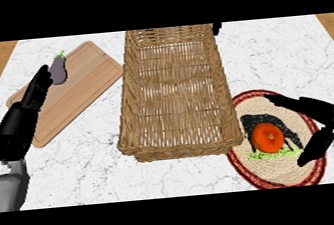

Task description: Pick the squash from the placemat and place it in the basket

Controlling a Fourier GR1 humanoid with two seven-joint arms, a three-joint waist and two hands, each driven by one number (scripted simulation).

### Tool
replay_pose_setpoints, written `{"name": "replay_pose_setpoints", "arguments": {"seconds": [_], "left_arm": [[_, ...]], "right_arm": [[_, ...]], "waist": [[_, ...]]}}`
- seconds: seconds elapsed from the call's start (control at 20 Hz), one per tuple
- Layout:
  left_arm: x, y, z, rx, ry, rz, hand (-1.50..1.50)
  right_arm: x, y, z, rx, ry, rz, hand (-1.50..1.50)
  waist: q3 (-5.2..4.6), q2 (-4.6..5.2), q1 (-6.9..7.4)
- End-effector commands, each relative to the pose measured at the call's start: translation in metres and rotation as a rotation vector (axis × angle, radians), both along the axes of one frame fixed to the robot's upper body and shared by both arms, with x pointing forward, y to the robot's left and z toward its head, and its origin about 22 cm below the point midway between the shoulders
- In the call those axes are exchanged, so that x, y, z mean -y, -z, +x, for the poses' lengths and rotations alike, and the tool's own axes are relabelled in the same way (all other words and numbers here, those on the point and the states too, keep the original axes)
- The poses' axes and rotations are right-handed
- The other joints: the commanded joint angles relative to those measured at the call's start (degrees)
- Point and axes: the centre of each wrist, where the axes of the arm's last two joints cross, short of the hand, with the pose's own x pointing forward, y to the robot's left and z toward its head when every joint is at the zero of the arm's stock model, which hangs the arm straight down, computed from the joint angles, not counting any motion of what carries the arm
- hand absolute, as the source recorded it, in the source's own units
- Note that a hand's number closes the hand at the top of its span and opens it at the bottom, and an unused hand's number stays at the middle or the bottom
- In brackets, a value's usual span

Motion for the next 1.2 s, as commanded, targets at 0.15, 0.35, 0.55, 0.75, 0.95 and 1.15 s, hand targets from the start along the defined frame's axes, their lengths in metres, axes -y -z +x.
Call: {"name": "replay_pose_setpoints", "arguments": {"seconds": [0.15,0.35,0.55,0.75,0.95,1.15], "left_arm": [[0.003,0.006,-0.002,-0.009,0.017,-0.005,0.00],[0.001,0.008,0.010,-0.006,0.009,0.010,0.00],[0.000,-0.007,0.003,-0.004,-0.003,0.004,0.00],[0.005,0.005,0.000,0.001,0.003,0.014,0.00],[0.006,-0.012,-0.014,-0.007,0.004,-0.006,0.00],[-0.006,-0.008,0.003,-0.002,-0.009,0.011,0.00]], "right_arm": [[-0.010,0.016,-0.010,-0.013,0.005,-0.004,-1.50],[-0.009,0.019,-0.010,-0.035,-0.003,-0.006,-1.50],[0.003,0.039,-0.009,-0.047,0.015,-0.021,-1.50],[-0.033,0.036,-0.005,-0.055,0.004,-0.019,-1.50],[-0.020,0.042,-0.003,-0.072,0.010,0.013,1.50],[-0.039,0.046,-0.013,-0.049,0.000,0.041,1.50]], "waist": [[0.00,-0.01,0.01],[-0.01,0.02,-0.08],[0.01,0.04,0.17],[-0.01,0.00,0.01],[0.01,-0.02,0.36],[-0.02,-0.05,-0.17]]}}
